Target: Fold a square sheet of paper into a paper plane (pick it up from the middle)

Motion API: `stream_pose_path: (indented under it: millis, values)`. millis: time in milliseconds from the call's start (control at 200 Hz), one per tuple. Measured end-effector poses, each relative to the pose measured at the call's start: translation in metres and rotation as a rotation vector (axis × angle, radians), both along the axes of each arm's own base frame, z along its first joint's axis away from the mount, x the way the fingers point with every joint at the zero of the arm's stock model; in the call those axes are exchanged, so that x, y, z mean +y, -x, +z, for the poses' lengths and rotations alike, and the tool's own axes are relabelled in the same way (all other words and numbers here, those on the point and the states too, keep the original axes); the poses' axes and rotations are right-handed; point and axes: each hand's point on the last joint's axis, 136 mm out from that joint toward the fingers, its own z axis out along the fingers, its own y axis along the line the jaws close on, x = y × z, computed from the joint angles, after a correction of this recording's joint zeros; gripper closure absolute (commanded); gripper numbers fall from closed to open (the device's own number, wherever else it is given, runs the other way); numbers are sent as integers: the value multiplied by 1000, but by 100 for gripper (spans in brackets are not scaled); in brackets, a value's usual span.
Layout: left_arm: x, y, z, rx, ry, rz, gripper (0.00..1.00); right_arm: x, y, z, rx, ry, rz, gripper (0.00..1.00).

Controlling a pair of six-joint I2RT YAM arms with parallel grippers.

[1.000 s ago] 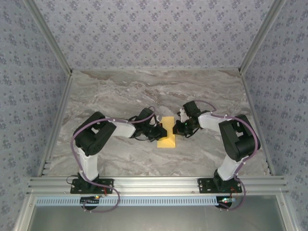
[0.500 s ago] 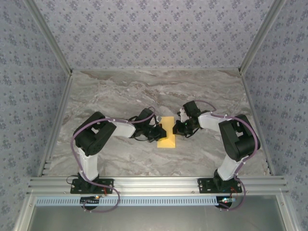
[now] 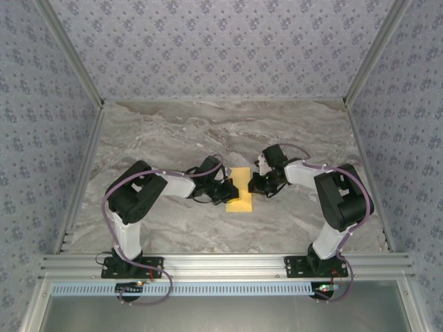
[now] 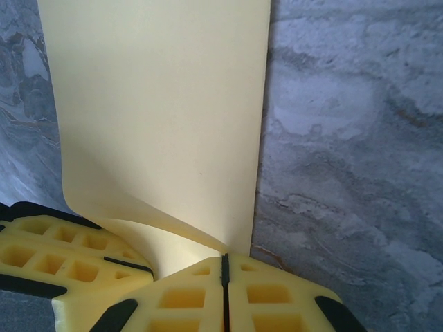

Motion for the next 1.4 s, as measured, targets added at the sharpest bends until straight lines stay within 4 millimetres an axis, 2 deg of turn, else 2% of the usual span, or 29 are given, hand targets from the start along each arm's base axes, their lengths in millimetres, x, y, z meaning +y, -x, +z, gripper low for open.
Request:
stream_pose_path:
  millis: [195,320,380,525,665,779,1139,1399]
  values:
    - [0,1,-1,1,-11,1,100,-2,0,6,-5,13,-6,77]
    - [-1,1,-1,2,-23,4,100,-7,-2,27,-57,21,-20,74]
    - [-1,1,-2,2,-33,10,100,-8,-2,39,-89,22,-23,75]
    - [-2,1,-2,5,-45,18,100,-3,7,56,-128,13,1,90]
    - [-2,1,-3,7,-56,29,100,8,31,44,-83,16,54,98]
    - [-2,1,-3,3,-65,36,100,13,48,33,-36,24,85,100]
    - [-2,1,-3,-1,-74,44,100,18,60,5,50,60,114,100]
    - [-1,1,-3,-1,-83,52,100,17,58,1,56,82,115,100]
